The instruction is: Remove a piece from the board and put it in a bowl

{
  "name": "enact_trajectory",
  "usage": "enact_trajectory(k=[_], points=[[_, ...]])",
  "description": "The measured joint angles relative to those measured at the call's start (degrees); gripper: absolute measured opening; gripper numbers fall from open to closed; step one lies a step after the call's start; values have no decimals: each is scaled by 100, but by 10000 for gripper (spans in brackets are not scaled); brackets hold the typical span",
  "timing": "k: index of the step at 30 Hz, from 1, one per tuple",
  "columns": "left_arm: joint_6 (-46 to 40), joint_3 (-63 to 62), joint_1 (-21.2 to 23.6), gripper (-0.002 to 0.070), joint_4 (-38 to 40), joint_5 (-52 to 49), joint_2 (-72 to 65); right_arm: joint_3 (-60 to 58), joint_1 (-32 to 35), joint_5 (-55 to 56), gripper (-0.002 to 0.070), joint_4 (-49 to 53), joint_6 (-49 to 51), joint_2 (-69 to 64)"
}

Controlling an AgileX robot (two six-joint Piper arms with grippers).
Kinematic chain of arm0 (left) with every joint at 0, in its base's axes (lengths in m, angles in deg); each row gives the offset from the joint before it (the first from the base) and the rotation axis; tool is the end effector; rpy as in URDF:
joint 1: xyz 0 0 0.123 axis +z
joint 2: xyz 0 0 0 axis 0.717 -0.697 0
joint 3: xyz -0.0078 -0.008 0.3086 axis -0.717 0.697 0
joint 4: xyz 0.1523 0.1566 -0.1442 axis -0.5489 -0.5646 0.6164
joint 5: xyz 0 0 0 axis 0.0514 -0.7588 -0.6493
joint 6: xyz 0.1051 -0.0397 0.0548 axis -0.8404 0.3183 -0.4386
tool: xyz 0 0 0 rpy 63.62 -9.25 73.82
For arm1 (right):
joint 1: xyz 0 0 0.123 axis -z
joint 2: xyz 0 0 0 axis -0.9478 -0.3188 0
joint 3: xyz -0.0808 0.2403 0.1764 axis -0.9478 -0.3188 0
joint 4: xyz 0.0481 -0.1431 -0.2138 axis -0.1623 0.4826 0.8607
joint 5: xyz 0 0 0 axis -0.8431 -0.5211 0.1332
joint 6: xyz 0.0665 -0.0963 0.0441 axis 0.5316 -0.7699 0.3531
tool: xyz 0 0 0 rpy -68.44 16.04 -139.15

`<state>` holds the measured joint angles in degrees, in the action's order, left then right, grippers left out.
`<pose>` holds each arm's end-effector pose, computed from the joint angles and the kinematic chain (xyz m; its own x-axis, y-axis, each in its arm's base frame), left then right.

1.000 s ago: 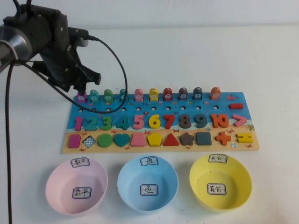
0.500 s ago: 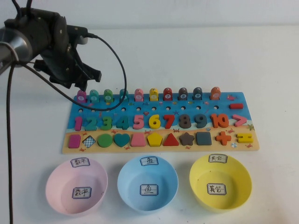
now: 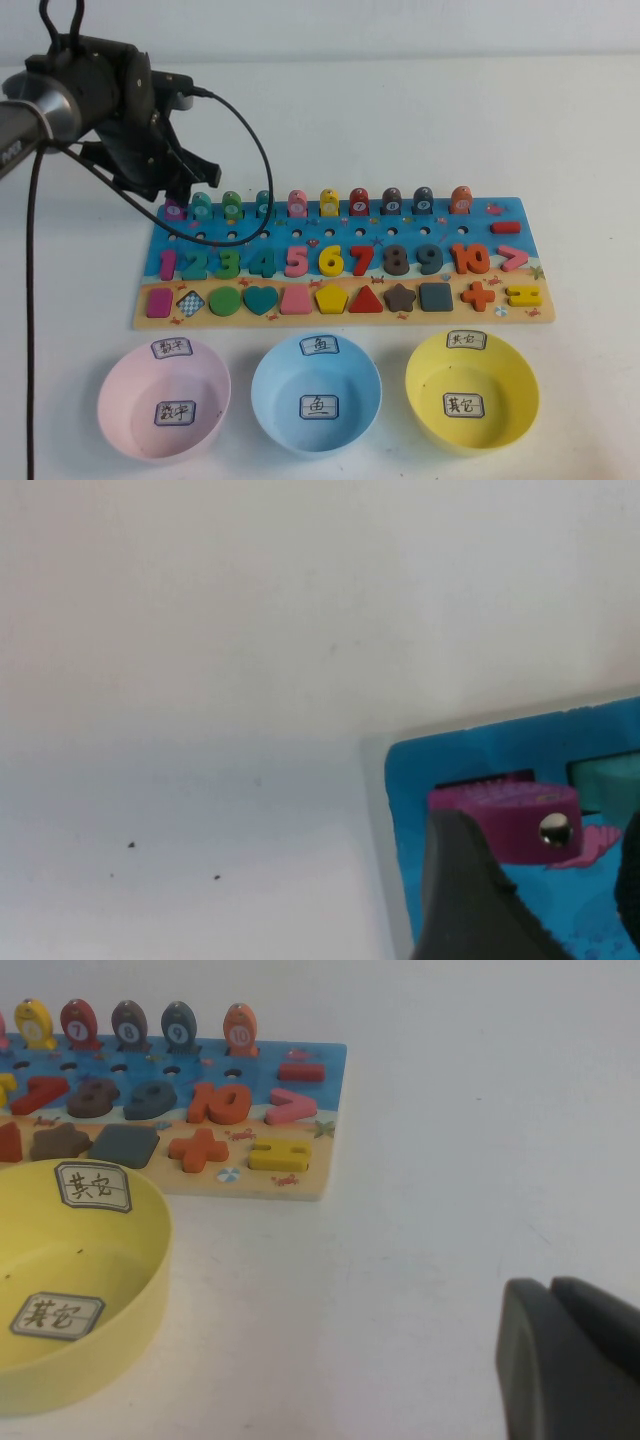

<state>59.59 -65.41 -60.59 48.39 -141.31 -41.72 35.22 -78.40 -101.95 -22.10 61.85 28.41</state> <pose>0.4917 -0.1170 0.2027 -0.8881 0.2142 -0.4068 0.1982 0.9768 0.0817 0.0703 0.0140 0.1624 -0.2906 0.0293 -0.9564 -0.1438 0.9868 0.0739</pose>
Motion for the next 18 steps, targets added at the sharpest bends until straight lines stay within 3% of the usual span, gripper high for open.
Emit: enact_trajectory(k=[18], points=[[-11, 0, 28, 291, -29, 232, -131, 0, 0, 0, -18, 0, 0, 0]])
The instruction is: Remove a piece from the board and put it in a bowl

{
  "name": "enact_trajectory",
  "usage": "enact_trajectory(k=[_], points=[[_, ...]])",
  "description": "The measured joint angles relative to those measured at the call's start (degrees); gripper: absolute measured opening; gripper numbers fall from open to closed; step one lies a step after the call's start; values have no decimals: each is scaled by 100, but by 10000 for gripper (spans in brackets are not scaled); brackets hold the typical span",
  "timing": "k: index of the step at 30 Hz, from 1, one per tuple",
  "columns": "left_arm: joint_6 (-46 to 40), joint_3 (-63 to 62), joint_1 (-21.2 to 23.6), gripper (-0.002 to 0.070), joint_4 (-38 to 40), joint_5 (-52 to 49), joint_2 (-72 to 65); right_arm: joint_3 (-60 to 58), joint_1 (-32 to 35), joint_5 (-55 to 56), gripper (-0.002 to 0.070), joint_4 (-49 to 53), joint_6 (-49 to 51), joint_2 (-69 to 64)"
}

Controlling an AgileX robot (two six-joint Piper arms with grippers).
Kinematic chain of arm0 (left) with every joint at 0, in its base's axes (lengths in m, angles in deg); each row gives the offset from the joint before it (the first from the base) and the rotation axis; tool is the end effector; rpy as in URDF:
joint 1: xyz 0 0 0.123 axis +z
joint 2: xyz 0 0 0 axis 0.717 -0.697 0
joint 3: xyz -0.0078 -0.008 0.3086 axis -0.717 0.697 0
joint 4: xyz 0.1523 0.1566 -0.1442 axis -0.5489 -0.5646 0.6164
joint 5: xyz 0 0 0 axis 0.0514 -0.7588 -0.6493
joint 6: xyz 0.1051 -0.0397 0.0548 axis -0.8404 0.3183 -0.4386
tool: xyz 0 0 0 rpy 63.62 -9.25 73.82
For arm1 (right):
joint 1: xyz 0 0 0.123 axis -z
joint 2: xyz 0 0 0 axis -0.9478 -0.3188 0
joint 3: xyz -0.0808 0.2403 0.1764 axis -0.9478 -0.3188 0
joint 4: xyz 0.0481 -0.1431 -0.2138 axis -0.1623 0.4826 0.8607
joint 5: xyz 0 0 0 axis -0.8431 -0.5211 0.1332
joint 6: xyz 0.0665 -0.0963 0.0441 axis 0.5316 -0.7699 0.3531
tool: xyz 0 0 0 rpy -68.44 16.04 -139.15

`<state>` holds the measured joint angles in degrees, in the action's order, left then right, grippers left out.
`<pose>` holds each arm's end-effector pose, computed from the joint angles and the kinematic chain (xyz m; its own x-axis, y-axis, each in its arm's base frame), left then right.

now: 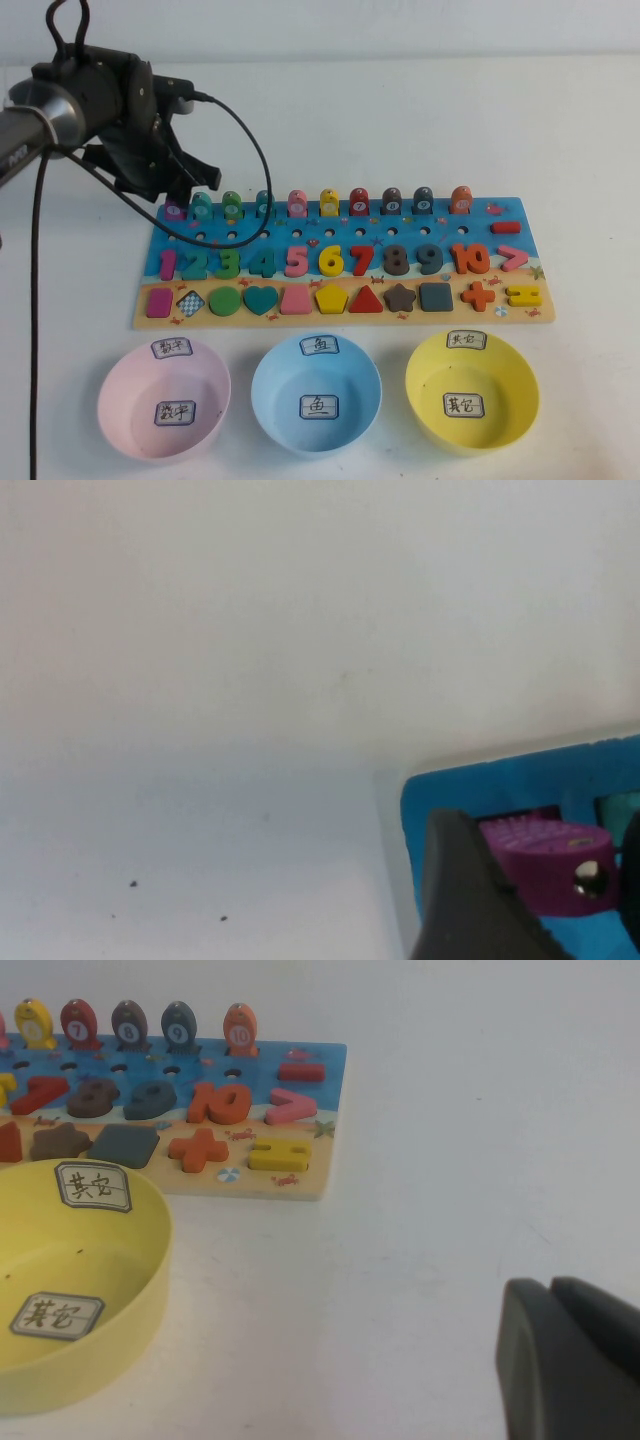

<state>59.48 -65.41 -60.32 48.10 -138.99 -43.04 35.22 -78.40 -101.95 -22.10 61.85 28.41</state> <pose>0.4985 -0.1162 0.1931 -0.8801 0.2171 -0.4222 0.1999 0.9761 0.0851 0.0703 0.0140 0.1624 -0.2906 0.0293 -0.9564 -0.1438 0.9868 0.0739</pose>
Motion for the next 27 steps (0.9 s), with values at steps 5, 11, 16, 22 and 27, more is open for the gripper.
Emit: enact_trajectory(k=[5, 11, 16, 22, 27], points=[[0, 0, 13, 291, -59, 37, 0, 0, 0, 0, -18, 0, 0, 0], [0, 0, 31, 291, -63, 141, -10, 0, 0, 0, -18, 0, 0, 0], [0, 0, 27, 291, -63, 178, -10, 0, 0, 0, -18, 0, 0, 0], [0, 0, 27, 291, -24, 178, -21, 0, 0, 0, -18, 0, 0, 0], [-25, 0, 27, 291, -8, 168, -126, 0, 0, 0, -18, 0, 0, 0]])
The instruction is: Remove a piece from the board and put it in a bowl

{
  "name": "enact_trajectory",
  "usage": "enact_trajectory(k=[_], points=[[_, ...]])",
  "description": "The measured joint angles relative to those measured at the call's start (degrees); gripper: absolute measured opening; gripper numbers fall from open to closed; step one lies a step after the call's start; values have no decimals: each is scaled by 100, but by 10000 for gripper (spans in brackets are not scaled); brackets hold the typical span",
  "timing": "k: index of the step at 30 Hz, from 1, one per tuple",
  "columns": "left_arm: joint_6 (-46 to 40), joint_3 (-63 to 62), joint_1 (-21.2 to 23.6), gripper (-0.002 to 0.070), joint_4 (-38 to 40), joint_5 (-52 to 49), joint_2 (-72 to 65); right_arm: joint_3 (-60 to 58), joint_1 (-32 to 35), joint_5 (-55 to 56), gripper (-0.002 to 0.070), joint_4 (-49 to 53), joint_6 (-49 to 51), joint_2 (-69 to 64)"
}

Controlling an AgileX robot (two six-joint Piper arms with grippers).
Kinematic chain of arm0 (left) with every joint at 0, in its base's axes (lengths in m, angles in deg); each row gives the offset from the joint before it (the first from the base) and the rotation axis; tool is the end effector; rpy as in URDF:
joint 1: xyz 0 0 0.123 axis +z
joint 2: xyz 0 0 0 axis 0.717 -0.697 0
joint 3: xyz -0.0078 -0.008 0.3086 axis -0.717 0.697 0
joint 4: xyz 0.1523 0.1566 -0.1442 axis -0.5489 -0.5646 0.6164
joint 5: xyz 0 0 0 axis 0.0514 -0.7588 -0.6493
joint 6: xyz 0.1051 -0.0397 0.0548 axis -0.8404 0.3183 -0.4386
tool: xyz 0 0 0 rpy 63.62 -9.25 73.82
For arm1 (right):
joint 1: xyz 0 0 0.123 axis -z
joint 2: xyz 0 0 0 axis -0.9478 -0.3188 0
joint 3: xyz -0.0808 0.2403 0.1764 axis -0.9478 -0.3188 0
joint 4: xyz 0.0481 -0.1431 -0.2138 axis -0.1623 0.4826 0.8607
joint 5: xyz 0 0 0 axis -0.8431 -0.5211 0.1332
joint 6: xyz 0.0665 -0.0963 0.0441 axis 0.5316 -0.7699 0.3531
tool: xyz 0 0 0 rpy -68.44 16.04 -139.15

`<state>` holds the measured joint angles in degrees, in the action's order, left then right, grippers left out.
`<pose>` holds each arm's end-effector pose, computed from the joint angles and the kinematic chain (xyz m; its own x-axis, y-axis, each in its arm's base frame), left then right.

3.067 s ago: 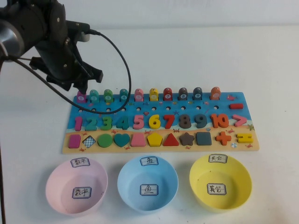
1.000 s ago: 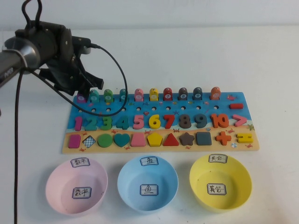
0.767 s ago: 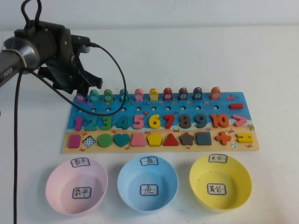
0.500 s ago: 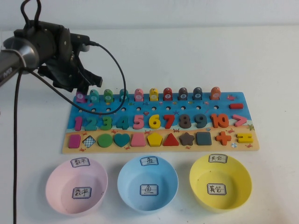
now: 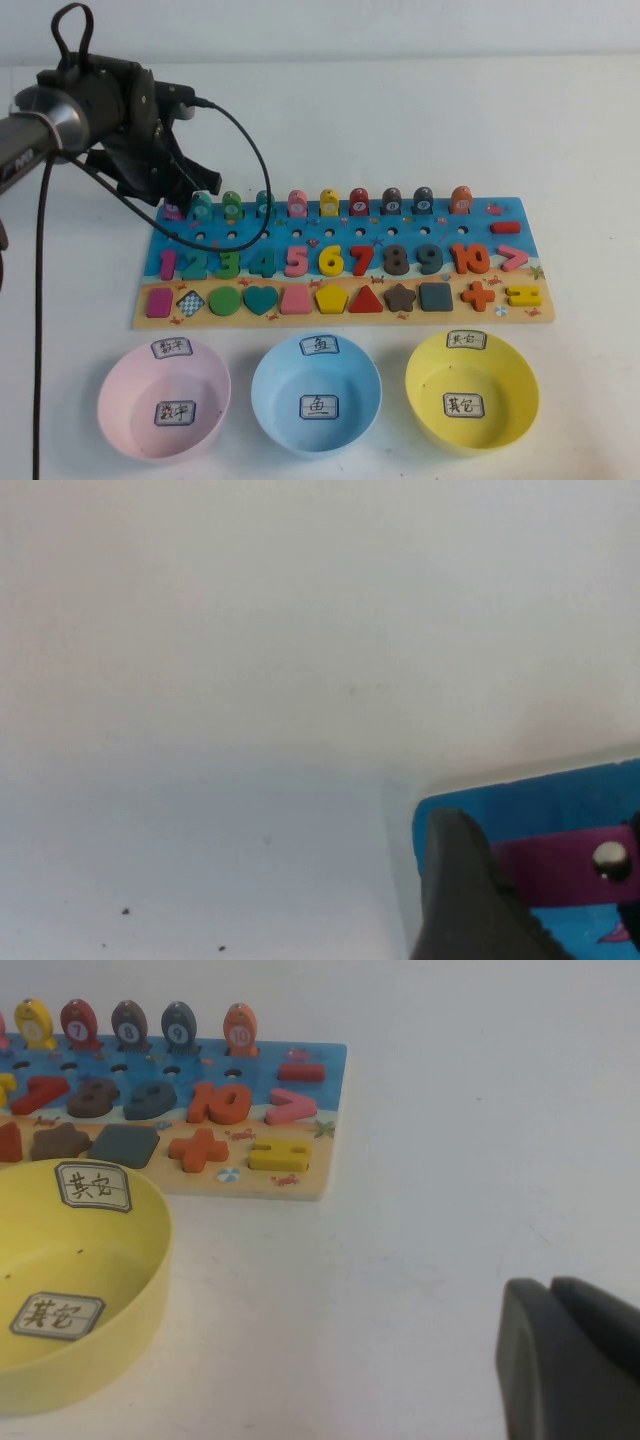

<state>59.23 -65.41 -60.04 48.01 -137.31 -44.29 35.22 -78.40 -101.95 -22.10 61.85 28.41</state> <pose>0.5036 -0.1151 0.1835 -0.8764 0.2201 -0.4284 0.2024 0.9754 0.0871 0.0703 0.0140 0.1624 -0.2906 0.0293 -0.9564 -0.1438 0.9868 0.0739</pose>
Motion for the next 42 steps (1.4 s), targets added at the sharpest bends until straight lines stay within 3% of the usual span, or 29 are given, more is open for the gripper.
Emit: enact_trajectory(k=[10, 18, 42], points=[[-68, 0, 7, 286, 0, -9, -39, 0, 0, 0, -18, 0, 0, 0], [-166, 0, 13, 201, 9, 54, -39, 0, 0, 0, -18, 0, 0, 0], [-191, 0, 49, 190, -44, -195, 320, 0, 0, 0, -18, 0, 0, 0]])
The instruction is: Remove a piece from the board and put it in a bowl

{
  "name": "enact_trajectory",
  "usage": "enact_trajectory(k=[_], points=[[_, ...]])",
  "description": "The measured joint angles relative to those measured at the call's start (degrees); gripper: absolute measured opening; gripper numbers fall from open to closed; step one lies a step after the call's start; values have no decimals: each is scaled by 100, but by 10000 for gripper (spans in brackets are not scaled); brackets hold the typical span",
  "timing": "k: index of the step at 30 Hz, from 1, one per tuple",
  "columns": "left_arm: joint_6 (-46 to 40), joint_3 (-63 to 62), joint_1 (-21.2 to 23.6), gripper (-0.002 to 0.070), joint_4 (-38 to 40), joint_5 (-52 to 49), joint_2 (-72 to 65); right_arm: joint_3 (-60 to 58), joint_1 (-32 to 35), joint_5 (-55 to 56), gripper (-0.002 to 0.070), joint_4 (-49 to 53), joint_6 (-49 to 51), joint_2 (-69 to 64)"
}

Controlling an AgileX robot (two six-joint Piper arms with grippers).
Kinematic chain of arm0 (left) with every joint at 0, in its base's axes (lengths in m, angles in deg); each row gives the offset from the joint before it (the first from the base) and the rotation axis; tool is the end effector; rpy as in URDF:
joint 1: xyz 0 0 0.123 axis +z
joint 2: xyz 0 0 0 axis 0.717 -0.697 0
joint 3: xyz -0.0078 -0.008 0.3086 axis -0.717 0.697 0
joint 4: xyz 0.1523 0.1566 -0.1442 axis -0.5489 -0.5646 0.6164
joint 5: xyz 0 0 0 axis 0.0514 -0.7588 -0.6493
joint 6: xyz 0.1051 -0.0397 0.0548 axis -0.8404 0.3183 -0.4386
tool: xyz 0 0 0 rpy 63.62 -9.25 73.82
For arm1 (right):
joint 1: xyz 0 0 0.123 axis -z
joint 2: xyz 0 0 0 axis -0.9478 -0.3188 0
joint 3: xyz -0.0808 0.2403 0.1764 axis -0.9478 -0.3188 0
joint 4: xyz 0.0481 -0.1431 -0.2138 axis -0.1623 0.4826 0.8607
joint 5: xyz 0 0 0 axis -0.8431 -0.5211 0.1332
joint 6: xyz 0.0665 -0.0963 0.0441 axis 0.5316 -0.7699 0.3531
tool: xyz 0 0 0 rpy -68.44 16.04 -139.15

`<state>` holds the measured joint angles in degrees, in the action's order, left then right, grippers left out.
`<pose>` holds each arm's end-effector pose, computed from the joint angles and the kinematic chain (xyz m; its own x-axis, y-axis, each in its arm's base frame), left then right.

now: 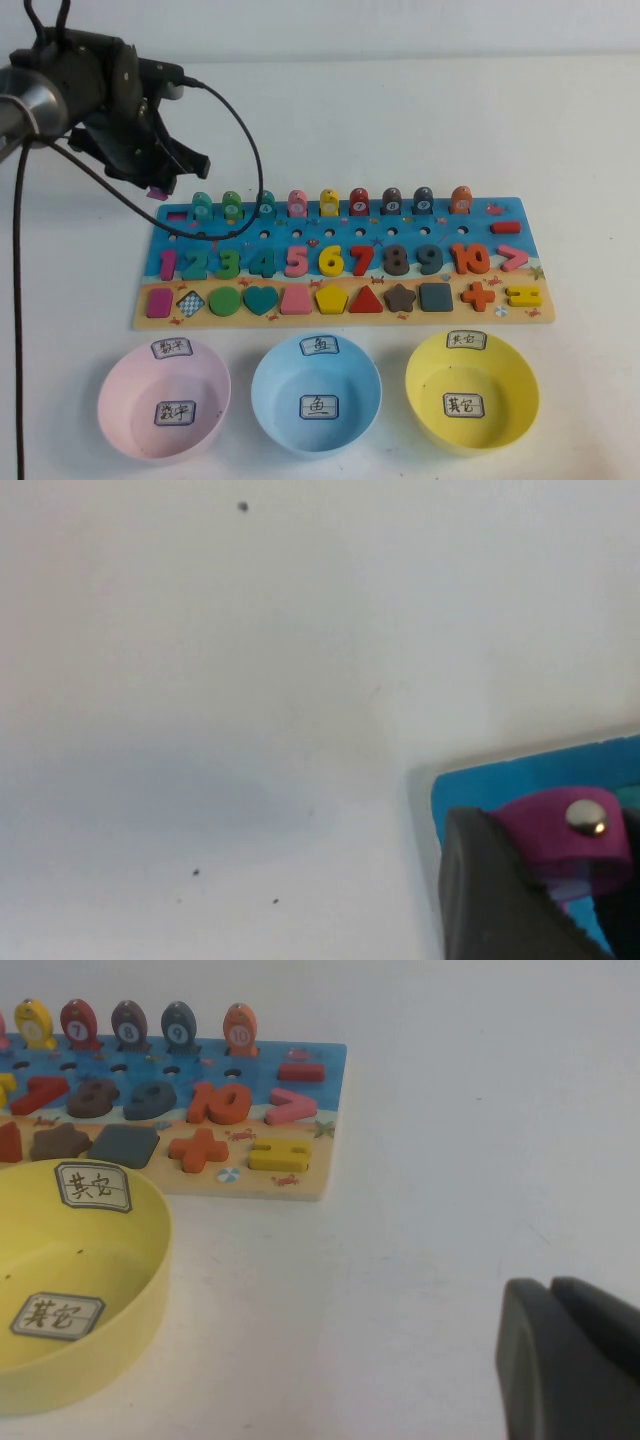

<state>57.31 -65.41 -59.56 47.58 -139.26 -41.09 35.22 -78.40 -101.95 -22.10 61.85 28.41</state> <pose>0.4971 -0.1080 0.2104 -0.8616 0.2445 -0.4449 0.2187 0.9696 0.1094 0.0703 0.0140 0.1624 -0.2906 0.0293 -0.9564 -0.1438 0.9868 0.0739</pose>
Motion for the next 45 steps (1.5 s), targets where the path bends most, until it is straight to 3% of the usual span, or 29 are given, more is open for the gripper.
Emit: enact_trajectory(k=[10, 28, 31, 37, 45], points=[[0, 177, 0, 190, -14, -491, 968, 0, 0, 0, -18, 0, 0, 0], [151, 3934, -17, 190, 602, -225, 4377, 0, 0, 0, -18, 0, 0, 0], [151, 4344, -249, 190, 686, -260, 4736, 0, 0, 0, -18, 0, 0, 0], [164, 4643, -1212, 190, 1000, -405, 4927, 0, 0, 0, -18, 0, 0, 0], [210, 4273, -2381, 189, 1100, -492, 4119, 0, 0, 0, -18, 0, 0, 0]])
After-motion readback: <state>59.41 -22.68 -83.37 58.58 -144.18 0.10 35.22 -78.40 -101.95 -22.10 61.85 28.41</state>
